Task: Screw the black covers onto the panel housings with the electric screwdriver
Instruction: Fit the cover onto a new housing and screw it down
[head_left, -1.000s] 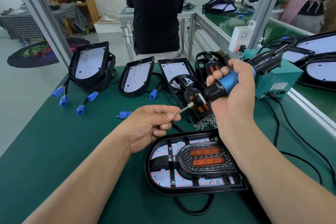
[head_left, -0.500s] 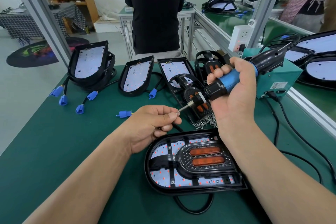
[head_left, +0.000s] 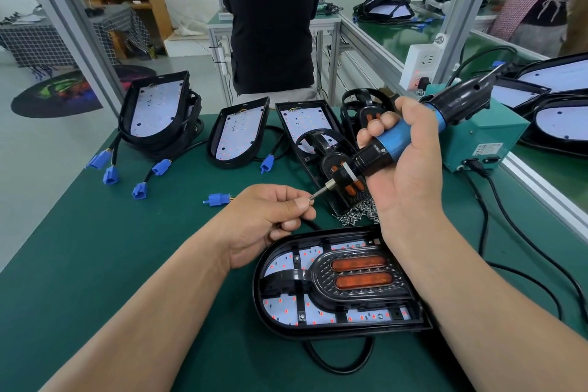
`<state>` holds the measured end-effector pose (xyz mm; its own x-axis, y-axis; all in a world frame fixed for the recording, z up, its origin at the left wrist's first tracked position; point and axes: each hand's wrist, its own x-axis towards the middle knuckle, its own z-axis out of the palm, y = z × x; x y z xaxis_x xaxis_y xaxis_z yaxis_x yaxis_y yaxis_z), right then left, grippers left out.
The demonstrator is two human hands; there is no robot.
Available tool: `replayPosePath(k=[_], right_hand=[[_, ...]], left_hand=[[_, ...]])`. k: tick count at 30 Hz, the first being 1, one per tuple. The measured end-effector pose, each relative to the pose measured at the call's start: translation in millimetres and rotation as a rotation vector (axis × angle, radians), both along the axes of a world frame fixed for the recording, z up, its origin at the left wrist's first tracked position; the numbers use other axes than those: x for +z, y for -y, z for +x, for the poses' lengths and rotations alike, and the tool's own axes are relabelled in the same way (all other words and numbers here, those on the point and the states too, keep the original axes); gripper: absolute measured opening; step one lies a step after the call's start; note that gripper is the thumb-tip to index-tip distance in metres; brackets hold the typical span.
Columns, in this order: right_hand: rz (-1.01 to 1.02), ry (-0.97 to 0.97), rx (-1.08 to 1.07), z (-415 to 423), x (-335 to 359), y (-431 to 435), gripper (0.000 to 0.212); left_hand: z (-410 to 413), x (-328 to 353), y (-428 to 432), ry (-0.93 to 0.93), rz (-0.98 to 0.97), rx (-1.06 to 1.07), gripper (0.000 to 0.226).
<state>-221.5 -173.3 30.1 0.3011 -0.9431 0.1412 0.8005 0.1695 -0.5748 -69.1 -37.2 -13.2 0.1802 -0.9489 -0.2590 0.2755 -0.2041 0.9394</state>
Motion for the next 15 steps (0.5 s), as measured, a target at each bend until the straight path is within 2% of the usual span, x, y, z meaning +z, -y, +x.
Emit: replayPosePath(k=[7, 13, 15], right_hand=[[0.051, -0.14, -0.088, 3.2, -2.2, 0.7, 0.035], [0.071, -0.145, -0.087, 1.4, -3.3, 1.3, 0.032], [0.092, -0.138, -0.086, 0.1, -4.7, 2.1, 0.03]], left_hand=[[-2.1, -2.5, -0.1, 0.016, -0.001, 0.053, 0.006], [0.3, -4.9, -0.6, 0.024, -0.011, 0.036, 0.008], [2.0, -5.9, -0.7, 0.012, -0.012, 0.022, 0.016]])
